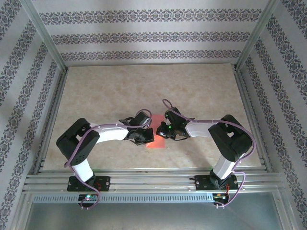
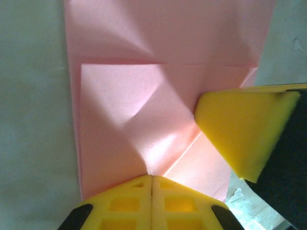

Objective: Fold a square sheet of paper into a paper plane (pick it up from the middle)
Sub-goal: Fold the triangle a second time at the center of the table.

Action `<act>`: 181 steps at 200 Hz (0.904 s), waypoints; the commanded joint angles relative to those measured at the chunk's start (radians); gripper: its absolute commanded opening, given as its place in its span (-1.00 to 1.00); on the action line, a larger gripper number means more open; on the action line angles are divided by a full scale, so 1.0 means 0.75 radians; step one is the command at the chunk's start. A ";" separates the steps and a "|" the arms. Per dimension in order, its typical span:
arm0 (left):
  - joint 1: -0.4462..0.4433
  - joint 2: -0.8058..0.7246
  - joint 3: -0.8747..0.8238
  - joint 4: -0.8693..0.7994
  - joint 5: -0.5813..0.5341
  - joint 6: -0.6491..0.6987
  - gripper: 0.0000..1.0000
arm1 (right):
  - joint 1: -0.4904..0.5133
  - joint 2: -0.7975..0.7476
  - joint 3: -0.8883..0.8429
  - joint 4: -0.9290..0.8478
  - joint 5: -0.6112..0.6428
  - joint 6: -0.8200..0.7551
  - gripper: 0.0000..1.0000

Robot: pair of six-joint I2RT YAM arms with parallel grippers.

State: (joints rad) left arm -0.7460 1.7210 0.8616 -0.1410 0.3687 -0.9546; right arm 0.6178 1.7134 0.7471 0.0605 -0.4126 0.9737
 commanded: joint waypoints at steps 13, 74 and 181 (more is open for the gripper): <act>-0.027 -0.060 -0.137 -0.116 0.018 -0.012 -0.90 | -0.003 0.054 -0.002 -0.112 0.067 -0.001 -1.00; -0.078 -0.315 -0.232 -0.388 -0.042 0.075 -0.90 | -0.004 0.049 0.008 -0.126 0.069 -0.001 -1.00; 0.029 -0.193 -0.116 0.114 -0.011 -0.031 -0.91 | -0.011 0.046 0.025 -0.097 0.032 -0.021 -1.00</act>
State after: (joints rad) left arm -0.7311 1.5341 0.7624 -0.1749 0.3214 -0.9298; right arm 0.6178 1.7195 0.7597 0.0448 -0.4274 0.9703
